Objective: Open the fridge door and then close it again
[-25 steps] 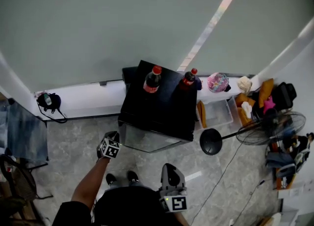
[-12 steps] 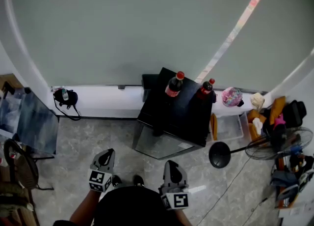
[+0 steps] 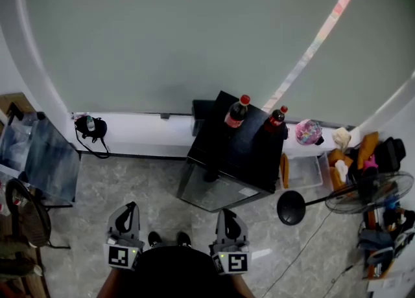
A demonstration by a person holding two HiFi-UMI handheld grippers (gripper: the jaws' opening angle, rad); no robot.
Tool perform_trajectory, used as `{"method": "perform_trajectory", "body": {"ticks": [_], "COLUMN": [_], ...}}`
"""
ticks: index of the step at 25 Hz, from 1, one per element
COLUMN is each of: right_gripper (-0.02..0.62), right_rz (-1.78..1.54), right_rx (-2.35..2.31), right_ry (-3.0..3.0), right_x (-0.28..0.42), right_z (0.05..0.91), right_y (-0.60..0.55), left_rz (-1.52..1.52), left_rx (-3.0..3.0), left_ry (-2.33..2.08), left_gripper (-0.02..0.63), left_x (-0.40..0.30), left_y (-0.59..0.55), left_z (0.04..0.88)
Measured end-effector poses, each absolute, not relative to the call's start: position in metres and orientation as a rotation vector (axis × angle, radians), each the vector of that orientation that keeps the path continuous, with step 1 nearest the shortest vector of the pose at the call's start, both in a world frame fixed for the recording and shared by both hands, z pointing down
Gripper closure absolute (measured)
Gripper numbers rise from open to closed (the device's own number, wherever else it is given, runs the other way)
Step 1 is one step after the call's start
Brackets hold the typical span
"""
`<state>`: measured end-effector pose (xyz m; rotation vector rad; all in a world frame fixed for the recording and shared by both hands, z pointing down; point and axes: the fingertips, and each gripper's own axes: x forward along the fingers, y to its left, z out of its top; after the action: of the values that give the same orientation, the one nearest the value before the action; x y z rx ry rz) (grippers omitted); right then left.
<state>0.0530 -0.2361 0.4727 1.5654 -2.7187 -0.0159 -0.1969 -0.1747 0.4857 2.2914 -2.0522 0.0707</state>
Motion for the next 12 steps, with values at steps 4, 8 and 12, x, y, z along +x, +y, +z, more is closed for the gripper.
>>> {"method": "perform_trajectory", "body": {"ticks": [4, 8, 12], "right_gripper": [0.588, 0.586, 0.588], "right_rz": [-0.017, -0.028, -0.008], "right_rx": [1.581, 1.585, 1.600], "right_ry": [-2.734, -2.726, -2.722], "right_x": [0.0497, 0.0508, 0.0532], "right_z": [0.4672, 0.4679, 0.4675], "right_y": [-0.2349, -0.2323, -0.2303], "left_rz": [0.042, 0.041, 0.043], "left_rx": [2.290, 2.314, 2.312], "left_ry": [-2.050, -2.036, -2.024], "left_gripper": [0.598, 0.598, 0.598], "left_x": [-0.1990, -0.1958, -0.1935], "left_y": [-0.1789, -0.1800, -0.1808], "left_z": [0.4820, 0.4803, 0.4794]}}
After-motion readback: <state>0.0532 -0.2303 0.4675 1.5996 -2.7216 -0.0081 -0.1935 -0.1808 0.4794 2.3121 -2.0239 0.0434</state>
